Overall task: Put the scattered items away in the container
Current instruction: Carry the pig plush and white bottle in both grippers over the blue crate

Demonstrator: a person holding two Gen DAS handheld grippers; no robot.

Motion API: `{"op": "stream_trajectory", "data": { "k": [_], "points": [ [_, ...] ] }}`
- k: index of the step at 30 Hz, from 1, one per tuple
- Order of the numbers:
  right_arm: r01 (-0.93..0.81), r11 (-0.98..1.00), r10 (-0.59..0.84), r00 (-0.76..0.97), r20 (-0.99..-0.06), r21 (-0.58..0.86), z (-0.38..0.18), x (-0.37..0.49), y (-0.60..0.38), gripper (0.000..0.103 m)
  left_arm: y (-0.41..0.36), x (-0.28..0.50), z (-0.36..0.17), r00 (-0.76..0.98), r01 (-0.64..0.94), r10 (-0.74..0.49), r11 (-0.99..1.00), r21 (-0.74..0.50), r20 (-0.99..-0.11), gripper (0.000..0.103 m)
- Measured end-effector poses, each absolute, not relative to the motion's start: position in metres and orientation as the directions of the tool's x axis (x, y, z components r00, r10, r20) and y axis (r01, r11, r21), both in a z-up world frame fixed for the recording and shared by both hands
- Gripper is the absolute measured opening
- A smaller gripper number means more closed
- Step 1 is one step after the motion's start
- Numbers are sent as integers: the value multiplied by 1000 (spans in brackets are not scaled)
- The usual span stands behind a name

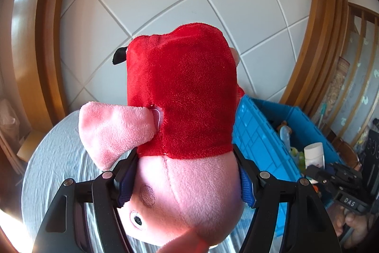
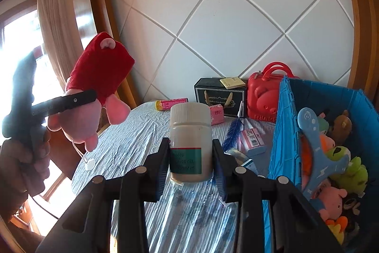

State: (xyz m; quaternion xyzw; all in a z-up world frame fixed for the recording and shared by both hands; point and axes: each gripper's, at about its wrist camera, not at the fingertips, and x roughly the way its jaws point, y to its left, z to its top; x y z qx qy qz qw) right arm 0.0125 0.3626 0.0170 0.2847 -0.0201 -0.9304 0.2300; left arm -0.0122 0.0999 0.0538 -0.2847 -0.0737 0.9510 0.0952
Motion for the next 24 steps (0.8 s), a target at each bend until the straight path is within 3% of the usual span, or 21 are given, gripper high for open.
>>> {"op": "stream_trajectory", "data": {
  "k": [24],
  "points": [
    [186, -957, -277, -811, -516, 221, 6, 33, 520, 33, 305, -52, 63, -721, -414, 446, -891, -186, -531, 70]
  ]
}}
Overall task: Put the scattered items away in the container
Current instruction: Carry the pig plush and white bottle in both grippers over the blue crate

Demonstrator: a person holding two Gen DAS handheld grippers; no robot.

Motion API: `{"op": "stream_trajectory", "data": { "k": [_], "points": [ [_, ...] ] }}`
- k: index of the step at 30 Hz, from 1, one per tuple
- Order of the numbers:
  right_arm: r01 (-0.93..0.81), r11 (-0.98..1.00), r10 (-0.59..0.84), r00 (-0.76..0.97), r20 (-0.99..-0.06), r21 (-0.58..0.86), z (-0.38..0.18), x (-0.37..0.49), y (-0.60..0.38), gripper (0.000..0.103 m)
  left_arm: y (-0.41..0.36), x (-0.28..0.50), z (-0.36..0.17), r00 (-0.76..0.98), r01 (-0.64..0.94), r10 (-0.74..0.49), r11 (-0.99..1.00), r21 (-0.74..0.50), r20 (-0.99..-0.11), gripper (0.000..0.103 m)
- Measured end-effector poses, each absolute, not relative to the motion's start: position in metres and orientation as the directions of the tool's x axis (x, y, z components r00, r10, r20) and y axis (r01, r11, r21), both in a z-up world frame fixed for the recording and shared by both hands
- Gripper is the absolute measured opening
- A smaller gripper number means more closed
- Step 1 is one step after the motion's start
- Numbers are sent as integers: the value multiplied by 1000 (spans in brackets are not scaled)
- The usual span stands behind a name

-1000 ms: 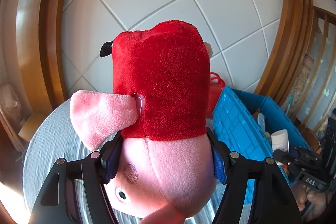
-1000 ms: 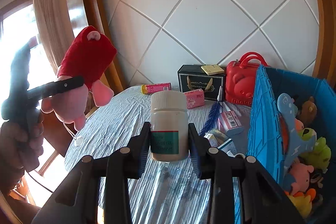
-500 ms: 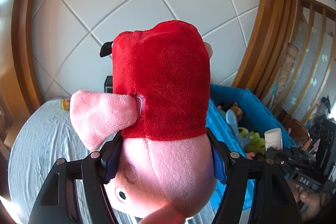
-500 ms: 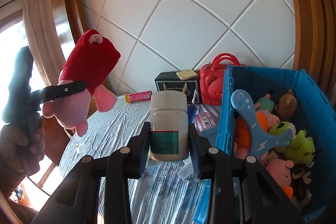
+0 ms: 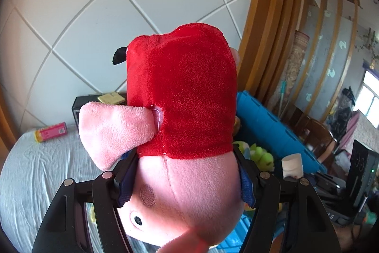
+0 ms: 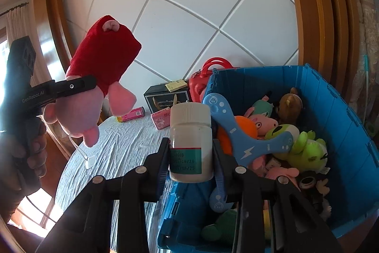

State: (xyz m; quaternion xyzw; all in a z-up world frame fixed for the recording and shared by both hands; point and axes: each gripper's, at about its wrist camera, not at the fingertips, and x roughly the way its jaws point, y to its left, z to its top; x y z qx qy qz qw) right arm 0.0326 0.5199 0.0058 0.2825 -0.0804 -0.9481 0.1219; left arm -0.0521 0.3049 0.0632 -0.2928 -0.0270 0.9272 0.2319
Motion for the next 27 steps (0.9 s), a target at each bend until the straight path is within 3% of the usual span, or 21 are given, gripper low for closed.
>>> {"op": "stream_trajectory", "data": {
  "k": [27],
  "points": [
    [-94, -953, -79, -840, -537, 288, -22, 49, 639, 33, 507, -103, 103, -551, -703, 651, -699, -130, -522, 70]
  ]
}}
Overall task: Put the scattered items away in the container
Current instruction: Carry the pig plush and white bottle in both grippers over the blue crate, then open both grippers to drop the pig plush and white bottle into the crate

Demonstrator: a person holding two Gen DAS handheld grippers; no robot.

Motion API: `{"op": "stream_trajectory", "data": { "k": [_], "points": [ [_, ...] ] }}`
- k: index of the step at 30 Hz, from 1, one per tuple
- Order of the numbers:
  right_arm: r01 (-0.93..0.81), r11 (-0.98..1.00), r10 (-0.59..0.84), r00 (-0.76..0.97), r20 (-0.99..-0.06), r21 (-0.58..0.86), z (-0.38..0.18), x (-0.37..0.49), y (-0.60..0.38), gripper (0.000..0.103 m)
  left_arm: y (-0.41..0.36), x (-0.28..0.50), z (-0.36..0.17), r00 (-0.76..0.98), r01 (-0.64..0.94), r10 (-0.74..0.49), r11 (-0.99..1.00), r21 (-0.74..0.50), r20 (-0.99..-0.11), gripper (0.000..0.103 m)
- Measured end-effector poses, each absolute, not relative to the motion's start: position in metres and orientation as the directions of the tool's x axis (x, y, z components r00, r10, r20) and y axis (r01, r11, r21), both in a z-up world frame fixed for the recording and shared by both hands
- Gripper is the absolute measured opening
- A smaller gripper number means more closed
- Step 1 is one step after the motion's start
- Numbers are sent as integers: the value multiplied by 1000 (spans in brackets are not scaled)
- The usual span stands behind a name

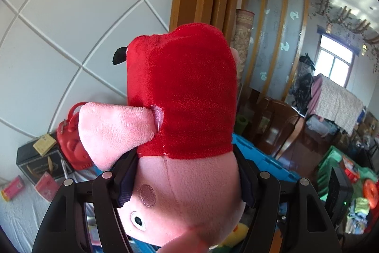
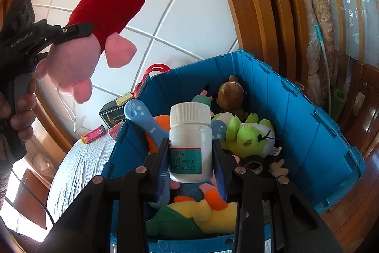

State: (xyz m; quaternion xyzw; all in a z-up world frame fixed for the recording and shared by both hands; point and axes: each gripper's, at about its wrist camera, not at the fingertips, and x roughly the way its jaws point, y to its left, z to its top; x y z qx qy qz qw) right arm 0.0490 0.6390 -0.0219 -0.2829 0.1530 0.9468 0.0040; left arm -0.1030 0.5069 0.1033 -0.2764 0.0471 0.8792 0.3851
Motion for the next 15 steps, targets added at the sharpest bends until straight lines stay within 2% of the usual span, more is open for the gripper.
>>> {"op": "stream_trajectory", "data": {
  "k": [15],
  "points": [
    [-166, -946, -15, -835, -550, 277, -25, 47, 669, 33, 595, -146, 107, -488, -751, 703, -641, -161, -518, 70]
  ]
}}
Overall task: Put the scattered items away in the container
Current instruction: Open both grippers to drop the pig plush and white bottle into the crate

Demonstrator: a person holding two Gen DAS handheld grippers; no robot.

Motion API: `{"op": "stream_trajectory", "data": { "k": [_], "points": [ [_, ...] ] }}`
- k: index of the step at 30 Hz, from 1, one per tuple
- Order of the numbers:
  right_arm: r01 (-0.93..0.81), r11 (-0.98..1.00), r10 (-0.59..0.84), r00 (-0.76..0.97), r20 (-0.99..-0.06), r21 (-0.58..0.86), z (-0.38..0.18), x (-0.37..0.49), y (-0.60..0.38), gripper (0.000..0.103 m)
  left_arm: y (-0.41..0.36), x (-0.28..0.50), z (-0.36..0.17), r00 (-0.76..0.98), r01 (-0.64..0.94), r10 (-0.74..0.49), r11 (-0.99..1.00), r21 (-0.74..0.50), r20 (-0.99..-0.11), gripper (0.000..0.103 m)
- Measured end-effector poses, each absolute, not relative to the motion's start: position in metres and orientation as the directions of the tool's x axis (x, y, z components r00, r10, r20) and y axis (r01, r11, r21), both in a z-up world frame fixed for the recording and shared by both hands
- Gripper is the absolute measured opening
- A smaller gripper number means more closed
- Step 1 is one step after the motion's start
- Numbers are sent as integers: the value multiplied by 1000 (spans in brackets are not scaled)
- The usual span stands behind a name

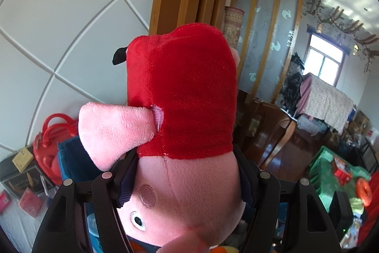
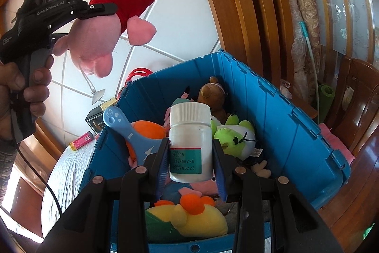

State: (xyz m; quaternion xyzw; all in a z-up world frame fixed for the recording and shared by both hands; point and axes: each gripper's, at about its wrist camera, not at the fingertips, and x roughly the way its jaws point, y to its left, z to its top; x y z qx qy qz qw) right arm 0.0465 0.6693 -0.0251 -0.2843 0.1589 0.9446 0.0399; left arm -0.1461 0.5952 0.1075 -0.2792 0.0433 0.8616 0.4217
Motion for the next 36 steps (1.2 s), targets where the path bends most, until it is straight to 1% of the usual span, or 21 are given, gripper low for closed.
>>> {"op": "stream_trajectory", "data": {
  "k": [3, 5, 6, 7, 8, 9, 10, 16, 22, 30, 36],
  "points": [
    [-177, -945, -3, -836, -548, 275, -25, 47, 673, 33, 605, -153, 109, -486, -756, 708, -635, -161, -513, 71],
    [-186, -943, 7, -841, -541, 277, -25, 48, 675, 33, 608, -156, 109, -493, -753, 708, -638, -161, -505, 73],
    [-186, -942, 7, -842, -539, 279, -25, 47, 676, 34, 606, -158, 109, -517, -740, 694, -657, -147, -501, 79],
    [-182, -944, 3, -840, -542, 276, -26, 46, 676, 45, 608, -162, 109, -553, -715, 666, -688, -124, -501, 85],
    [-183, -944, 7, -840, -542, 273, -26, 45, 676, 72, 611, -167, 109, -573, -694, 642, -711, -114, -510, 88],
    [-188, -944, 14, -844, -536, 272, -26, 46, 676, 85, 612, -172, 107, -574, -680, 627, -723, -121, -527, 99],
    [-186, -943, 13, -849, -528, 275, -25, 46, 676, 99, 610, -177, 104, -565, -672, 625, -727, -139, -538, 102],
    [-170, -946, -4, -844, -536, 275, -27, 42, 674, 99, 583, -186, 90, -550, -648, 623, -738, -187, -556, 102],
    [-126, -955, -38, -846, -532, 269, -23, 35, 658, 99, 530, -184, 82, -585, -602, 590, -776, -190, -556, 102],
    [-3, -969, -128, -848, -515, 246, -12, 17, 611, 99, 439, -179, 72, -662, -485, 499, -854, -187, -560, 102],
    [104, -969, -210, -829, -518, 226, -11, 1, 557, 99, 348, -166, 54, -720, -356, 386, -919, -170, -576, 102]
  ]
}}
